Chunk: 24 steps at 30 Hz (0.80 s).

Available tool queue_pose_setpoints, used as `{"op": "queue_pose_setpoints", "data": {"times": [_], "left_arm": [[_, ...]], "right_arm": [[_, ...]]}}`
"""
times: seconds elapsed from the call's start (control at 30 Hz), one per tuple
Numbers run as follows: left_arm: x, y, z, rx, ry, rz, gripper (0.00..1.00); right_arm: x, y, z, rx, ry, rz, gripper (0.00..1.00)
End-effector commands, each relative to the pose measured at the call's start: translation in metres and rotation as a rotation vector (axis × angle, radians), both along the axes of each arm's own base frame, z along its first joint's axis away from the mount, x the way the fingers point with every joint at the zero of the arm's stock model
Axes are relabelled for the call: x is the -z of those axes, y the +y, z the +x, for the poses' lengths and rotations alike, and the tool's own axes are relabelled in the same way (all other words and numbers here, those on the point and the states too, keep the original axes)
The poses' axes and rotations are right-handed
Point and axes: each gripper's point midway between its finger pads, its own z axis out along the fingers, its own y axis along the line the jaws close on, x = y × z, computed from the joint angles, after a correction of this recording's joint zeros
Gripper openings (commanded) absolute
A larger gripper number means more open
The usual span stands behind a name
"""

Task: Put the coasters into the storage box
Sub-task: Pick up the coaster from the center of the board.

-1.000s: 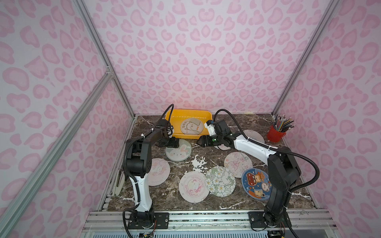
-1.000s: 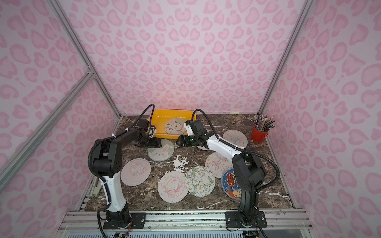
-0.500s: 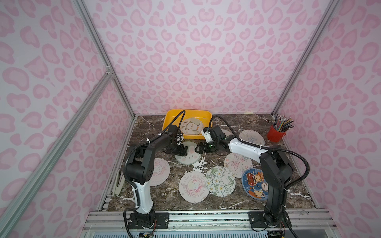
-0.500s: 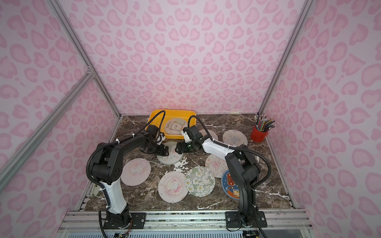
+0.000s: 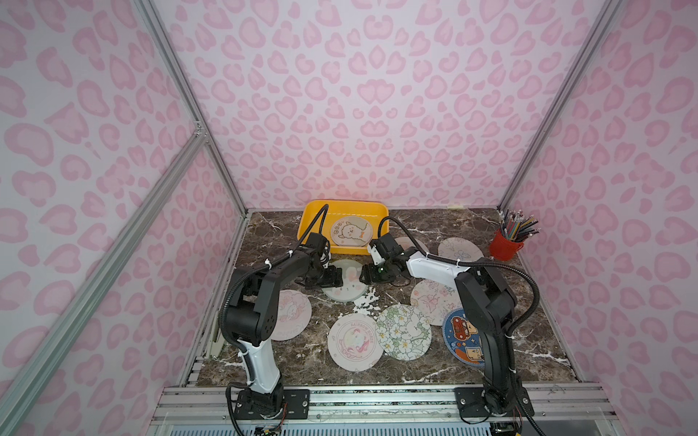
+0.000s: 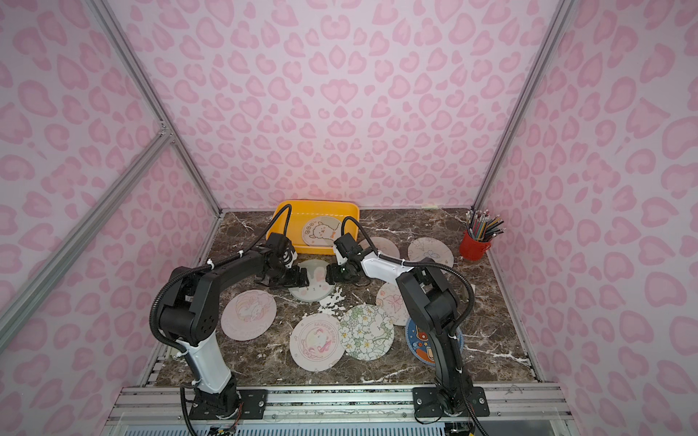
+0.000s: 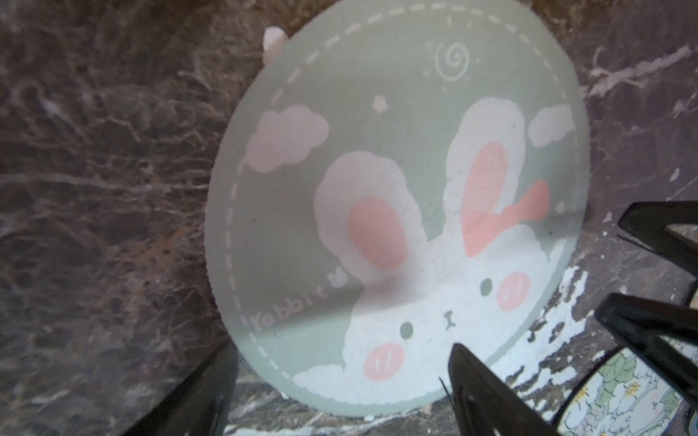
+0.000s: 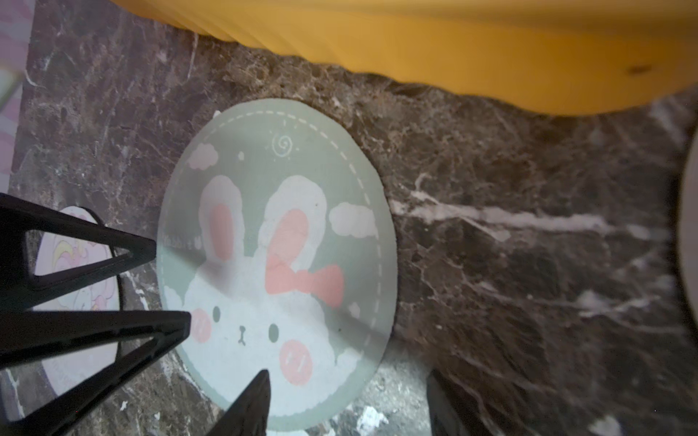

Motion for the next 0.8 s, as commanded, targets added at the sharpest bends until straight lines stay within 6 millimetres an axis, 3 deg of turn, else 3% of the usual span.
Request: {"op": "queue_pose_setpoints", "data": {"times": [0.0,0.3,0.53,0.77], "left_arm": [[-0.002,-0.001,0.009,-0.024,-0.03,-0.004,0.88],[0.003,0.001,0.017,-0.022,-0.058,0.032,0.86],[-0.007,0.009,0.031,-0.03,-0.145,0.079,0.86],[-0.002,-0.002,0.031,0.006,-0.153,0.079,0.87]], "right_arm": [[0.012,-0.004,-0.003,0.018,0.029,-0.019,0.66],[0.029,-0.003,-0.005,0.014,0.069,-0.029,0.63],[0.033,-0.008,-0.006,0.031,0.075,-0.04,0.62],[0.034,-0.011,-0.006,0.035,0.079,-0.04,0.61]]}}
